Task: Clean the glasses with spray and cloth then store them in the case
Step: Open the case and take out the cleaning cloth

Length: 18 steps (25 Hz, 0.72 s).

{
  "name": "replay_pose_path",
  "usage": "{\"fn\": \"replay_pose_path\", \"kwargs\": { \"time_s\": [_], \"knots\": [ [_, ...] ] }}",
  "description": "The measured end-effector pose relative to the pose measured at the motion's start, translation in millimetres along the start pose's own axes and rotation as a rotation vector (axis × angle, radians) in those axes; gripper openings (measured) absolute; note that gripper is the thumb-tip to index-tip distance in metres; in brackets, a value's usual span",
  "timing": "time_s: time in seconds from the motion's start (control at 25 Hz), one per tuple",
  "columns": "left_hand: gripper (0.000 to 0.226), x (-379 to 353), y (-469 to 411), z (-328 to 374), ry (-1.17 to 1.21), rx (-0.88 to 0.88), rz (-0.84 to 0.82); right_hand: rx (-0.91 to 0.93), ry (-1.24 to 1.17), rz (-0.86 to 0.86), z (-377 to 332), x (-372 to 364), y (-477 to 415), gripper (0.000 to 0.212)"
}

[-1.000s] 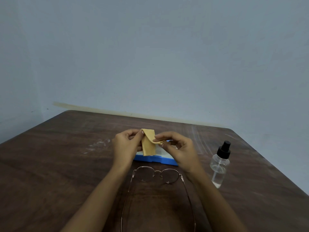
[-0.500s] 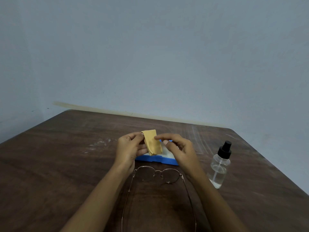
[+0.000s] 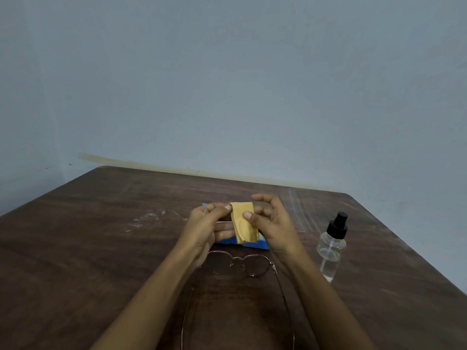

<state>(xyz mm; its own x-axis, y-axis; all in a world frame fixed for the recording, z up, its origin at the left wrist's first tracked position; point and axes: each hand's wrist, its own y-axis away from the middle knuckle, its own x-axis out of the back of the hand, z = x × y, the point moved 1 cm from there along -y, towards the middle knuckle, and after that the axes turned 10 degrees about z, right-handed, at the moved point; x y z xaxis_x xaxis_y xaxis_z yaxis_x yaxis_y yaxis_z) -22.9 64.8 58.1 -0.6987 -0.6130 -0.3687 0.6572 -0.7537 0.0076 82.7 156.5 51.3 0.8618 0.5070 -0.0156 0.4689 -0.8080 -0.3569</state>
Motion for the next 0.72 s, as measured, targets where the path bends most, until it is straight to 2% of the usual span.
{"fn": "replay_pose_path", "kwargs": {
  "time_s": [0.24, 0.4, 0.48, 0.52, 0.64, 0.72],
  "knots": [
    [0.013, 2.0, -1.7, -3.8, -0.101, -0.063, 0.024, 0.094, 0.1, -0.005, 1.4, 0.8, 0.3, 0.031],
    [0.007, 4.4, -3.2, -4.9, -0.087, -0.092, 0.048, 0.108, 0.087, -0.048, -1.3, 3.4, 0.0, 0.027],
    [0.01, 5.8, -5.0, -5.7, -0.077, -0.106, 0.075, 0.104, 0.062, -0.082, -3.6, 6.6, -0.3, 0.037],
    [0.012, 6.7, -5.9, -5.9, -0.071, -0.116, 0.086, 0.092, 0.04, -0.081, -5.1, 7.2, 0.0, 0.038],
    [0.01, 8.2, -4.9, -4.4, -0.055, -0.158, 0.074, -0.051, -0.05, -0.037, -5.8, 5.8, -0.3, 0.023],
    [0.009, 7.4, -1.6, -3.9, -0.043, -0.199, 0.043, -0.15, -0.031, -0.062, -3.2, 5.3, 0.6, 0.033]
  ]
}}
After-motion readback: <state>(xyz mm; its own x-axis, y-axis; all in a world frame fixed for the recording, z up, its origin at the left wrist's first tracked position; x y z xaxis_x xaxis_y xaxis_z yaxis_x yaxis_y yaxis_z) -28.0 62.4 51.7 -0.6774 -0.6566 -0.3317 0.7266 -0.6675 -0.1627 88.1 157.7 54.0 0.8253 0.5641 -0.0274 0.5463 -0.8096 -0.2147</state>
